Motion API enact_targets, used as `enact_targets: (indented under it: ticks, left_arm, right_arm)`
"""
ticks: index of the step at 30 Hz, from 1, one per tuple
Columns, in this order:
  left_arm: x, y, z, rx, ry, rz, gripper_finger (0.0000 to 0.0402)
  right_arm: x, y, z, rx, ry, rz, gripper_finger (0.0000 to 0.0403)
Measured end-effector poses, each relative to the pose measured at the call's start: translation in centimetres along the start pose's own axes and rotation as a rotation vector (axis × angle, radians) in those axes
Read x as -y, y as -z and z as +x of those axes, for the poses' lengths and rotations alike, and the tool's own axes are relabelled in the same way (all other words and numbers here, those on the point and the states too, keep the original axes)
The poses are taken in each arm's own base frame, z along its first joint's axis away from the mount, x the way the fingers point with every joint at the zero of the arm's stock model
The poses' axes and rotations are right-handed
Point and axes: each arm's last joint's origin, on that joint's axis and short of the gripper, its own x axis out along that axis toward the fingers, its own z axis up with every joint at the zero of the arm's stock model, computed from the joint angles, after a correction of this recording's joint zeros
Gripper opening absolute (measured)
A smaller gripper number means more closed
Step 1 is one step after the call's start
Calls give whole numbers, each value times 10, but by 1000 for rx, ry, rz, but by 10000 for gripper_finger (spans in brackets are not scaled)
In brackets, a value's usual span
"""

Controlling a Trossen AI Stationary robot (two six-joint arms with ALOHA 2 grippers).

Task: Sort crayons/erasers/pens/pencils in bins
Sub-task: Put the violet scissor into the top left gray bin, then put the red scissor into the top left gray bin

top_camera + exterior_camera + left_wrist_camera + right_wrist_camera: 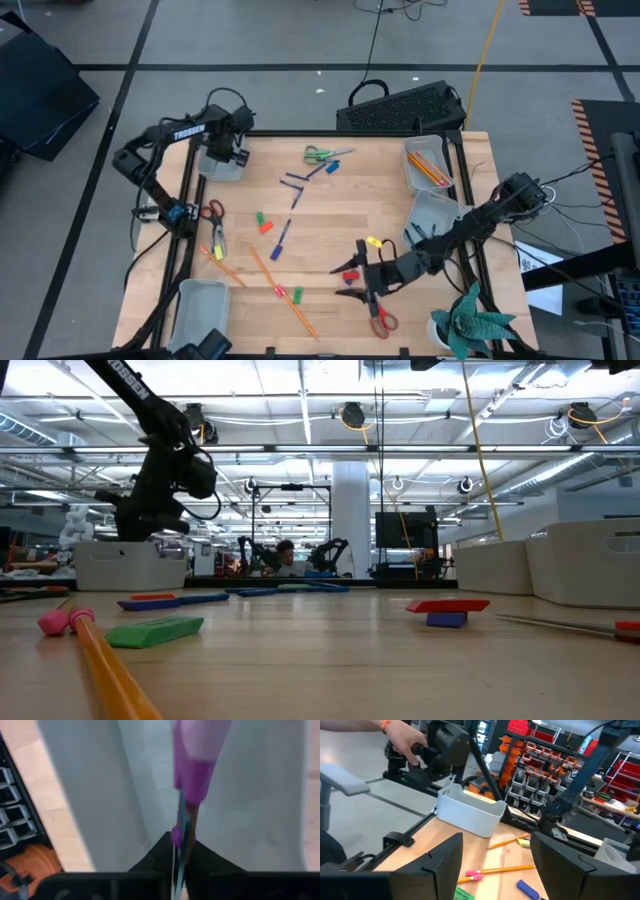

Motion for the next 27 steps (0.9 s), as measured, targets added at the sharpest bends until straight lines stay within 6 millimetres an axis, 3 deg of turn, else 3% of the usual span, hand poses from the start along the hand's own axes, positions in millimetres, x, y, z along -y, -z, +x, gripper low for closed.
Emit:
enact_targets:
  ticks: [8,13,19,23,27]
  left_arm:
    - [0,2,-1,-5,-23,19,122]
    - [-1,18,-15,-37,-17,102,143]
    - [-8,58,-57,99,36,149,144]
    - [-2,92,-89,334,175,183,145]
    - [10,125,-106,597,391,254,145]
  right_arm:
    - [-9,-2,-3,4,-27,-3,224]
    - [-6,3,-3,-66,72,2,224]
    - [0,6,9,-386,143,76,224]
    - [-2,-3,16,-625,169,188,224]
    - [-8,-18,22,-801,192,411,224]
